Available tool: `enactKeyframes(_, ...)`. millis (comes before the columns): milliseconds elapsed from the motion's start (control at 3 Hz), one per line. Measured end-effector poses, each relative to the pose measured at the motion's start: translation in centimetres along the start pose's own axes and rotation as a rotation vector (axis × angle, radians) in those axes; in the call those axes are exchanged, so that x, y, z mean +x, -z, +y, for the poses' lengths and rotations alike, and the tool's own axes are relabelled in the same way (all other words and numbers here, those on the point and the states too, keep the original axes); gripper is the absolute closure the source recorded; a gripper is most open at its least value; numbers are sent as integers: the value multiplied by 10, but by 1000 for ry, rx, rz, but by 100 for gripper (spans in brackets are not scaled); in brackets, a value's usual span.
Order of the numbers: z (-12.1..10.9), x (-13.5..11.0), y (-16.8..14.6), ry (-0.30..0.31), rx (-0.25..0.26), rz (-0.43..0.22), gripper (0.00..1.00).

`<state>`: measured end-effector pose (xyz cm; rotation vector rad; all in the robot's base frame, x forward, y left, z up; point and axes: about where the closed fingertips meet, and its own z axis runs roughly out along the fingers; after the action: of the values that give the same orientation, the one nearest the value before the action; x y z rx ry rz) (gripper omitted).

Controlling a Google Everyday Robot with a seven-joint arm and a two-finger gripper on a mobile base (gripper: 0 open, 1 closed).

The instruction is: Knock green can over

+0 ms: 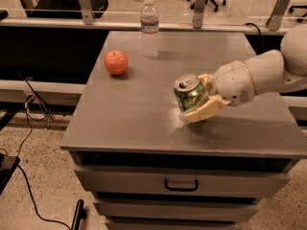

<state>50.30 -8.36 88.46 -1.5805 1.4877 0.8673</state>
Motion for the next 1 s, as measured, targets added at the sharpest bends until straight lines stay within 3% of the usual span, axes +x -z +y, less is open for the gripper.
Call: enactKeyframes(1000,-41,34,27,-104,42,391,76)
